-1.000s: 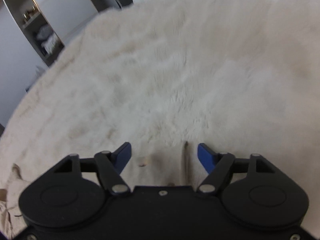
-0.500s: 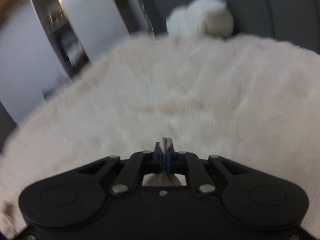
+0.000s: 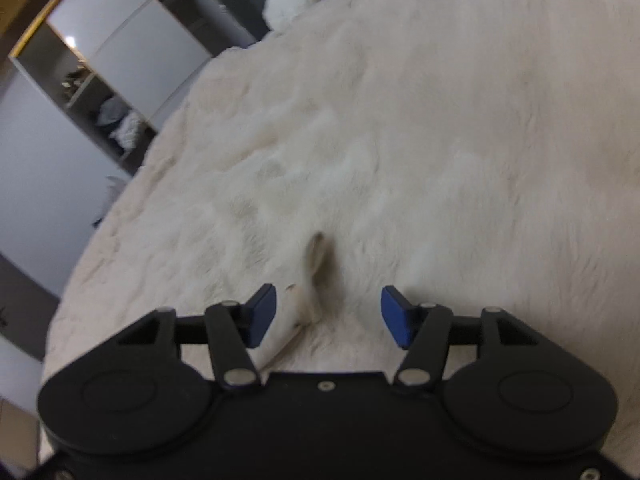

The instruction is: Fold clothes

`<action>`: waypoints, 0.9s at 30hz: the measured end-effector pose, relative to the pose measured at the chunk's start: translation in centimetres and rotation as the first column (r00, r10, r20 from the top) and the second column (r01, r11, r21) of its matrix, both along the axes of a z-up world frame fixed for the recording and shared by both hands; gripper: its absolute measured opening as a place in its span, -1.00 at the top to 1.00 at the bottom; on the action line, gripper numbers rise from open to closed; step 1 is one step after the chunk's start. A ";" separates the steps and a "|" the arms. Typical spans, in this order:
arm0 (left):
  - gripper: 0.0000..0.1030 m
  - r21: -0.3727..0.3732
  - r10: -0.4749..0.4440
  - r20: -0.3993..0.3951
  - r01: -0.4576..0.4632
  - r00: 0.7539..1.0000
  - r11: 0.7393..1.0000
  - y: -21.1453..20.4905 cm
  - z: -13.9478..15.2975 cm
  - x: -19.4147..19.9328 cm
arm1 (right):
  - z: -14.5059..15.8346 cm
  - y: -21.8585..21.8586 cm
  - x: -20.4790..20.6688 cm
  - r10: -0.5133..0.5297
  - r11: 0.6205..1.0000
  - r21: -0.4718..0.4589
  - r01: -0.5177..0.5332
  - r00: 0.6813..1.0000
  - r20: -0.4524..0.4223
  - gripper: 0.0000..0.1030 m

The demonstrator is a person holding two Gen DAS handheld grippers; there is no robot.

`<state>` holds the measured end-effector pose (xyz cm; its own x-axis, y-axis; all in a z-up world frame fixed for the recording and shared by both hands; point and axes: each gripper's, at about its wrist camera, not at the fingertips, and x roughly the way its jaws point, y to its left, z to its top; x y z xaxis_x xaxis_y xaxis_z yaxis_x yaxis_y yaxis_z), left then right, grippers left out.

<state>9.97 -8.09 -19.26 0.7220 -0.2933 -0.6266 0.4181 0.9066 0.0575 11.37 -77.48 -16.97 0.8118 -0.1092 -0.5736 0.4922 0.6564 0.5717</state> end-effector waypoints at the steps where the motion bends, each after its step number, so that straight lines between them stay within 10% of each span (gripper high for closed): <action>1: -0.48 0.000 0.002 0.000 -0.002 1.000 1.000 0.0 0.0 0.0 | 0.1 0.5 0.6 -0.005 0.999 -0.039 0.005 1.000 0.010 -0.16; 4: -0.48 -0.001 0.004 0.002 -0.004 1.000 1.000 -0.1 0.0 -0.1 | 0.8 2.0 2.2 -0.001 0.995 -0.103 0.001 1.000 -0.007 -0.11; 7: -0.49 -0.009 0.004 0.003 -0.004 1.000 1.000 0.0 -0.1 -0.1 | 2.4 3.3 5.5 0.097 0.982 -0.152 -0.109 0.992 -0.085 0.97; 12: -0.50 -0.009 0.003 0.001 -0.003 1.000 1.000 0.0 -0.2 -0.1 | 8.5 5.7 11.8 0.163 0.937 -0.300 -0.182 0.983 -0.088 0.86; 15: -0.51 -0.017 0.001 -0.010 -0.001 1.000 1.000 0.0 -0.2 0.2 | 8.3 7.6 15.6 0.125 0.905 -0.370 -0.211 0.962 -0.243 0.09; 19: -0.52 -0.023 0.001 -0.006 -0.001 1.000 1.000 0.0 -0.3 0.1 | 5.8 9.2 14.9 0.149 0.865 -0.414 -0.283 0.934 -0.326 0.07; 24: -0.52 -0.026 0.001 0.003 -0.001 1.000 1.000 0.1 -0.4 0.0 | 1.8 5.0 9.7 0.063 0.996 -0.062 -0.069 0.992 -0.106 0.06; 27: -0.52 -0.031 -0.001 -0.002 0.001 1.000 1.000 0.2 -0.4 0.1 | -1.1 3.1 8.6 -0.003 0.991 0.135 0.008 0.999 -0.037 0.07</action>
